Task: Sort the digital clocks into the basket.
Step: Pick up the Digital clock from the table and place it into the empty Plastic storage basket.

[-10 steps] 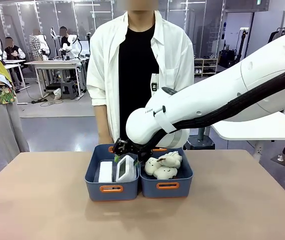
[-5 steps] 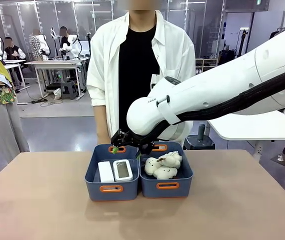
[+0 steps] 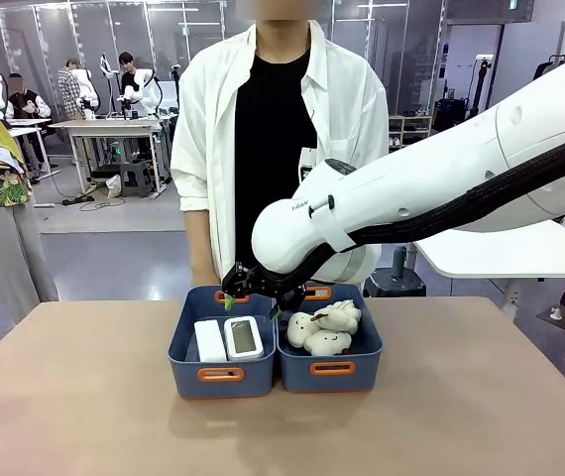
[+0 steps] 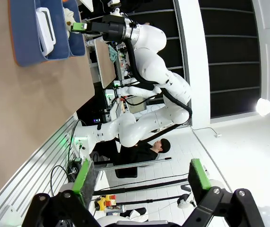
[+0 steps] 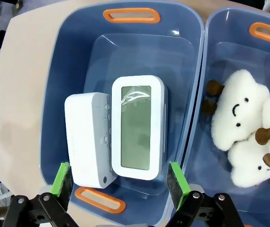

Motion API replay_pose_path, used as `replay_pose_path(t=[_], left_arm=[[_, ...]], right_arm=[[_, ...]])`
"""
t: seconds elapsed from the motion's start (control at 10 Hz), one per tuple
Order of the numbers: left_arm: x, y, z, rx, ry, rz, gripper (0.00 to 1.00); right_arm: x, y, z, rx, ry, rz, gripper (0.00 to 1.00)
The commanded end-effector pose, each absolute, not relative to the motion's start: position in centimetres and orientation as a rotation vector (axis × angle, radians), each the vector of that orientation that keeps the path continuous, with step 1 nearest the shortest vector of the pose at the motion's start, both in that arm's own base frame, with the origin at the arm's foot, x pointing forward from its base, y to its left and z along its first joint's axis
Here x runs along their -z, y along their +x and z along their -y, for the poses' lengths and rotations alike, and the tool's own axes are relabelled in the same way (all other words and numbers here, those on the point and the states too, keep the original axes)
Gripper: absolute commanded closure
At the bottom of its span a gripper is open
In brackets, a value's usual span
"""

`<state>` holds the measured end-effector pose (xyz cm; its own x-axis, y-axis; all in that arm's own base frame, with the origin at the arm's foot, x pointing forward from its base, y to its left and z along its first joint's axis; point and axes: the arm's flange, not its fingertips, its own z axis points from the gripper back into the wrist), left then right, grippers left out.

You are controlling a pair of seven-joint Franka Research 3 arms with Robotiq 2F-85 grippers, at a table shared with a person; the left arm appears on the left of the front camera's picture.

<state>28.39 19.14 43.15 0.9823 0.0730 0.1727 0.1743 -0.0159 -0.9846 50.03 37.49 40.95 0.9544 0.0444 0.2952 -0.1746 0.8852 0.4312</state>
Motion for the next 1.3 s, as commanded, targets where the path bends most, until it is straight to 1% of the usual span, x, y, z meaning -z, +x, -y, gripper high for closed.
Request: replay_pose_path(t=[0.0, 0.7, 0.8, 1.0, 1.1, 1.2], left_arm=[[-43.5, 28.3, -19.2, 0.067, -1.581, 0.203, 0.00], [-43.5, 28.3, -19.2, 0.067, -1.581, 0.203, 0.00], [-43.5, 28.3, -19.2, 0.067, -1.581, 0.203, 0.00], [-43.5, 28.3, -19.2, 0.067, -1.581, 0.203, 0.00], [-43.5, 28.3, -19.2, 0.067, -1.581, 0.203, 0.00], [-43.5, 28.3, -19.2, 0.067, -1.581, 0.203, 0.00]], right_arm=[[-41.2, 50.0, -37.7, -0.113, 0.467, 0.292, 0.00], [-41.0, 50.1, -37.5, -0.116, 0.472, 0.285, 0.00], [-44.7, 48.1, -35.4, -0.213, 0.463, 0.240, 0.00], [-49.5, 43.9, -29.3, -0.334, 0.390, 0.225, 0.00], [-51.2, 41.9, -24.5, -0.317, 0.398, 0.277, 0.00], [-52.1, 39.8, -20.4, -0.333, 0.360, 0.284, 0.00]])
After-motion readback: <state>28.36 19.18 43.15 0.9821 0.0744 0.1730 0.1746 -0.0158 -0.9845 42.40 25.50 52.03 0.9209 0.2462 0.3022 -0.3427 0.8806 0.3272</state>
